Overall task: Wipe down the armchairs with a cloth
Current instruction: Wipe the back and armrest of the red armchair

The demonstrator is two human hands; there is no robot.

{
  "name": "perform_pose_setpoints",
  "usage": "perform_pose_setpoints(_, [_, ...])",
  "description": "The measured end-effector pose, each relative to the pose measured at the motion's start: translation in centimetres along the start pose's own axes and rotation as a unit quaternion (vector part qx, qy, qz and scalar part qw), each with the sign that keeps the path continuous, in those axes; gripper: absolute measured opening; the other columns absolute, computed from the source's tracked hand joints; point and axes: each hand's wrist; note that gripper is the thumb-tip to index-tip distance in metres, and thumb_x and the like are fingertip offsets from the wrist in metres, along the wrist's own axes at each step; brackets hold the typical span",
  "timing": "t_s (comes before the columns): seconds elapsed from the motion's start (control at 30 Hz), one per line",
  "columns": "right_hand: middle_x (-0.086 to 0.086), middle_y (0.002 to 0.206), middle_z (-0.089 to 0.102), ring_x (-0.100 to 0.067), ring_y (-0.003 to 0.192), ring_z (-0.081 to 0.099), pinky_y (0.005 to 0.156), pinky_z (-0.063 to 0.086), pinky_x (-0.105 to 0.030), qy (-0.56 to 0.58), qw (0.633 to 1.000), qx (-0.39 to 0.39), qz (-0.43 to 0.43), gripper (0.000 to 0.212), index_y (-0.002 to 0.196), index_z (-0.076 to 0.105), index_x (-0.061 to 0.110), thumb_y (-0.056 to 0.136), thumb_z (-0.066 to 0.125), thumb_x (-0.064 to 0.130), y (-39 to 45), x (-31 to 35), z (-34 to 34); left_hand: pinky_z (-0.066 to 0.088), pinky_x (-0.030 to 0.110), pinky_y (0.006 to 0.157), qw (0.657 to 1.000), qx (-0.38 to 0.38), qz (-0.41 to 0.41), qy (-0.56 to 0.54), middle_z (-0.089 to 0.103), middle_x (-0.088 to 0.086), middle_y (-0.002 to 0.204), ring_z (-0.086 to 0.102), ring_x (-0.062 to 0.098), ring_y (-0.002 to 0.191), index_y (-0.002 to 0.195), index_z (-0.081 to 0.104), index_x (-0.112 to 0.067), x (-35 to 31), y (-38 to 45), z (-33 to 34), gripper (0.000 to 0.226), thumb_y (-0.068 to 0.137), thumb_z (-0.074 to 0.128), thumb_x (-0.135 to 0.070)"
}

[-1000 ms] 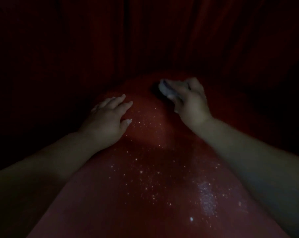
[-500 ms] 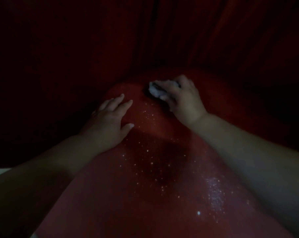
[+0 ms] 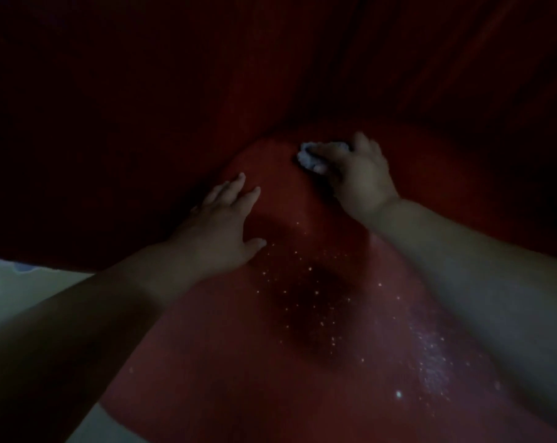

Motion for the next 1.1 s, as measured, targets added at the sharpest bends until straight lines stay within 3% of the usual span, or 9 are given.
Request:
perform_pose_setpoints(0.17, [-0.007, 0.097, 0.051, -0.029, 0.086, 0.047, 0.073, 0.041, -0.038, 0.010, 0.992, 0.067, -0.103, 0.041, 0.124, 0.060, 0.038, 0.087, 0.063, 0.022, -8.5, 2.1, 0.2, 0.017, 0.048, 0.117, 1.000, -0.007, 0.014, -0.024, -0.008, -0.013, 0.160, -0.004, 0.011, 0.146, 0.152, 0.016, -0.035, 0.4, -0.6, -0.2, 0.077, 0.089, 0.058, -0.044])
perform_pose_setpoints(0.27, [0.000, 0.099, 0.054, -0.020, 0.087, 0.048, 0.075, 0.043, -0.036, 0.074, 0.978, 0.126, -0.147, 0.039, 0.117, 0.065, 0.036, 0.082, 0.070, 0.020, -12.3, 2.2, -0.9, 0.017, 0.049, 0.117, 1.000, 0.012, 0.014, -0.024, -0.011, -0.015, 0.159, -0.007, 0.009, 0.145, 0.152, 0.014, -0.035, 0.7, -1.8, -0.1, 0.074, 0.091, 0.056, -0.040])
perform_pose_setpoints(0.43, [-0.011, 0.102, 0.051, -0.032, 0.095, 0.048, 0.084, 0.043, -0.041, 0.035, 0.998, 0.011, -0.053, 0.035, 0.124, 0.062, 0.028, 0.089, 0.061, 0.025, -4.3, 2.1, -0.2, 0.012, 0.041, 0.119, 0.999, 0.016, 0.010, -0.028, -0.013, -0.014, 0.159, -0.008, 0.009, 0.145, 0.152, 0.011, -0.036, 1.1, -3.0, 0.5, 0.075, 0.092, 0.056, -0.036])
perform_pose_setpoints(0.53, [-0.008, 0.105, 0.049, -0.029, 0.097, 0.044, 0.087, 0.041, -0.042, 0.011, 0.998, 0.049, -0.050, 0.035, 0.127, 0.059, 0.034, 0.092, 0.058, 0.029, -3.7, 2.7, 0.8, 0.002, 0.026, 0.113, 0.999, -0.001, 0.014, -0.041, -0.013, -0.014, 0.159, -0.008, 0.008, 0.145, 0.152, 0.012, -0.036, 1.3, -3.1, 0.7, 0.073, 0.093, 0.055, -0.031])
perform_pose_setpoints(0.63, [-0.006, 0.097, 0.054, -0.029, 0.085, 0.048, 0.071, 0.044, -0.041, 0.030, 0.986, 0.088, -0.138, 0.032, 0.118, 0.064, 0.037, 0.089, 0.057, 0.025, -9.6, 3.1, 0.6, 0.000, 0.021, 0.111, 0.999, -0.012, 0.017, -0.041, -0.011, -0.013, 0.160, -0.006, 0.009, 0.145, 0.152, 0.014, -0.034, 1.1, -3.5, 0.9, 0.072, 0.094, 0.055, -0.027])
perform_pose_setpoints(0.73, [0.003, 0.101, 0.053, -0.018, 0.089, 0.048, 0.075, 0.046, -0.041, 0.092, 0.964, 0.182, -0.169, 0.030, 0.117, 0.064, 0.040, 0.090, 0.050, 0.039, -13.6, 3.4, -0.6, 0.001, 0.021, 0.112, 0.999, -0.009, 0.020, -0.040, -0.010, -0.012, 0.160, -0.006, 0.010, 0.145, 0.152, 0.014, -0.033, 1.1, -4.2, 0.8, 0.071, 0.094, 0.054, -0.027])
perform_pose_setpoints(0.9, [-0.007, 0.100, 0.052, -0.030, 0.095, 0.049, 0.083, 0.044, -0.041, 0.069, 0.993, 0.045, -0.082, 0.032, 0.120, 0.064, 0.031, 0.089, 0.060, 0.030, -6.4, 4.3, 0.6, 0.002, 0.019, 0.111, 0.999, -0.028, 0.014, -0.034, -0.006, -0.009, 0.161, -0.002, 0.012, 0.146, 0.153, 0.019, -0.029, 1.5, -5.0, 0.7, 0.069, 0.094, 0.055, -0.024])
perform_pose_setpoints(0.97, [0.003, 0.103, 0.043, -0.023, 0.100, 0.041, 0.090, 0.037, -0.036, 0.038, 0.994, 0.077, -0.067, 0.034, 0.126, 0.059, 0.036, 0.092, 0.056, 0.034, -4.8, 5.2, 1.8, 0.001, 0.017, 0.109, 0.998, -0.034, 0.012, -0.050, -0.004, -0.009, 0.161, -0.002, 0.012, 0.146, 0.152, 0.020, -0.028, 1.7, -5.1, 0.9, 0.067, 0.094, 0.054, -0.022])
perform_pose_setpoints(1.1, [0.000, 0.098, 0.050, -0.016, 0.087, 0.034, 0.073, 0.034, -0.034, 0.055, 0.976, 0.137, -0.162, 0.032, 0.112, 0.066, 0.038, 0.090, 0.044, 0.045, -9.8, 5.8, 1.3, 0.001, 0.013, 0.107, 0.997, -0.054, 0.018, -0.054, 0.005, -0.005, 0.161, 0.006, 0.016, 0.145, 0.151, 0.026, -0.024, 2.0, -5.7, 1.7, 0.067, 0.092, 0.055, -0.013])
Point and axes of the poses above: each hand's wrist, its own y-axis towards the middle knuckle, its own z-axis out of the palm, x = y × z
